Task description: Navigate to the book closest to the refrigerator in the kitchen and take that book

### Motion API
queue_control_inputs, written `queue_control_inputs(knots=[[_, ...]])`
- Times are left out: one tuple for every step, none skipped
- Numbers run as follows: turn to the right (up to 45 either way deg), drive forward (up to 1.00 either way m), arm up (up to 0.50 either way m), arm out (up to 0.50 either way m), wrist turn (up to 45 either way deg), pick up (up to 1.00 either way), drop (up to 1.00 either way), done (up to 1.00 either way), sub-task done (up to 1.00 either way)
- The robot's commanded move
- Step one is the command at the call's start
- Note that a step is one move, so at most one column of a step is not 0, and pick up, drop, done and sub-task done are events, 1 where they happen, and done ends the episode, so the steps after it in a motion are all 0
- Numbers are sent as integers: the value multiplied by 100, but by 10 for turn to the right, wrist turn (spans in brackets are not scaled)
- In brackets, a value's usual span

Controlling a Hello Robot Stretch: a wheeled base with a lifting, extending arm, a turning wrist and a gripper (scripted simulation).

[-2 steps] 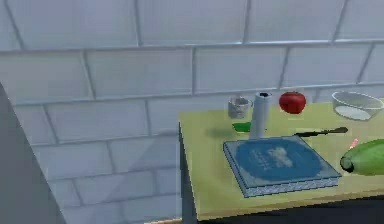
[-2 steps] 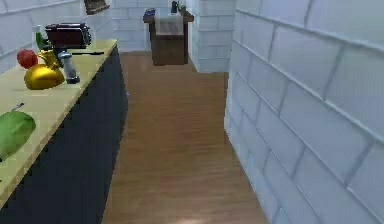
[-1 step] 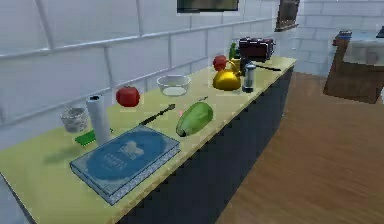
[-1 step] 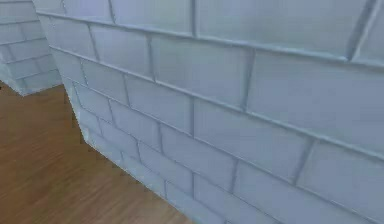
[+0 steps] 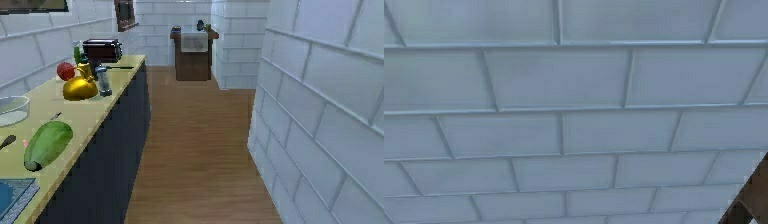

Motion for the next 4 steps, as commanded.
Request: queue_control_inputs(knots=[[0, 15, 0, 0, 0, 0, 0, 0, 0], [-450, 0, 0, 0, 0, 0, 0, 0, 0], [-450, 0, 0, 0, 0, 0, 0, 0, 0], [-450, 0, 0, 0, 0, 0, 0, 0, 0]])
